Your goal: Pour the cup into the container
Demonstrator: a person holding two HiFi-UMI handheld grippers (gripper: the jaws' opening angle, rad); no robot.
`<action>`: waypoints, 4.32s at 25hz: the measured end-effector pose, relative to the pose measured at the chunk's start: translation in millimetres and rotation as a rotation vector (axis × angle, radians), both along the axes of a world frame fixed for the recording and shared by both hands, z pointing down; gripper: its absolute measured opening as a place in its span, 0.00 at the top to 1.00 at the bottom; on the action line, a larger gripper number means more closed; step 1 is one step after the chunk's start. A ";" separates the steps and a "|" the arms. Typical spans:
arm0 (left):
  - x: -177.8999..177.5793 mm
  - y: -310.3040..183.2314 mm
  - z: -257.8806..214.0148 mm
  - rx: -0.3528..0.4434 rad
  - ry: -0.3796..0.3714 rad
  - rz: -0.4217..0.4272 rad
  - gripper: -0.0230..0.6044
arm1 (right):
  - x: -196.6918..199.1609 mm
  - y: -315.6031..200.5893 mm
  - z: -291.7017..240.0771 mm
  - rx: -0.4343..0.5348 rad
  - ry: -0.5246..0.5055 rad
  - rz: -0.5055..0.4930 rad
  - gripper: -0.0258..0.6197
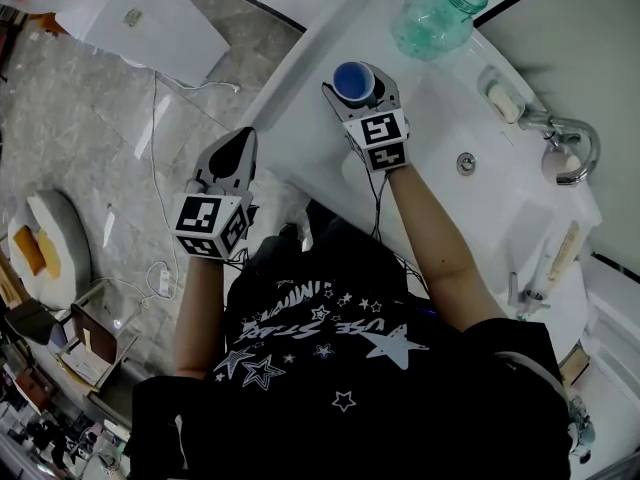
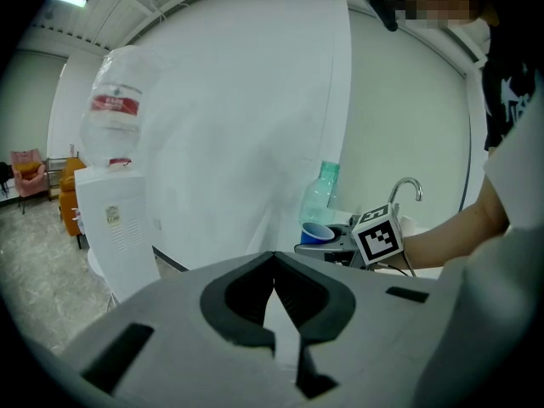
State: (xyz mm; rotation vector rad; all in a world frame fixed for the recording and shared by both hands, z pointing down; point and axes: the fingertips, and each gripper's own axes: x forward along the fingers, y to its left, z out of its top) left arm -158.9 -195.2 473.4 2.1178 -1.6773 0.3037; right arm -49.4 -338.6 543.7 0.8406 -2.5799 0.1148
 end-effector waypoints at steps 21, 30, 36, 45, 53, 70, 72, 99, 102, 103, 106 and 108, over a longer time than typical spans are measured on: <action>-10.6 8.9 -20.8 0.060 0.005 0.064 0.95 | 37.7 2.5 -91.2 0.011 -0.052 0.027 0.52; 4.3 -27.8 -48.1 0.104 0.011 0.140 0.95 | 84.1 -10.7 -147.0 0.009 -0.029 0.059 0.52; 18.4 -60.5 -74.1 0.142 0.009 0.184 0.95 | 112.4 -25.4 -180.7 -0.007 -0.056 0.089 0.52; 50.4 -124.1 -115.9 0.201 0.020 0.265 0.95 | 146.0 -68.9 -217.2 -0.004 -0.005 0.110 0.52; 69.6 -165.0 -130.4 0.214 0.007 0.311 0.95 | 168.1 -108.8 -235.6 0.019 0.083 0.120 0.52; 100.1 -210.3 -133.0 0.222 0.010 0.374 0.95 | 174.8 -158.9 -232.1 0.184 0.450 0.042 0.52; 100.4 -212.5 -131.2 0.219 0.012 0.373 0.95 | 173.5 -160.5 -231.8 0.199 0.498 0.028 0.52; 99.4 -222.3 -119.5 0.205 0.027 0.364 0.95 | 168.3 -185.2 -217.5 0.465 0.979 -0.059 0.52; 99.2 -221.6 -119.2 0.205 0.027 0.364 0.95 | 170.0 -187.2 -217.5 0.490 1.024 -0.055 0.52; 99.0 -221.3 -119.3 0.204 0.028 0.364 0.95 | 170.5 -187.7 -217.9 0.499 1.038 -0.053 0.52; 98.9 -220.7 -119.9 0.205 0.029 0.363 0.95 | 171.5 -188.5 -219.4 0.527 1.074 -0.048 0.52; 99.0 -220.2 -120.3 0.205 0.030 0.362 0.95 | 171.4 -188.9 -220.6 0.542 1.090 -0.047 0.52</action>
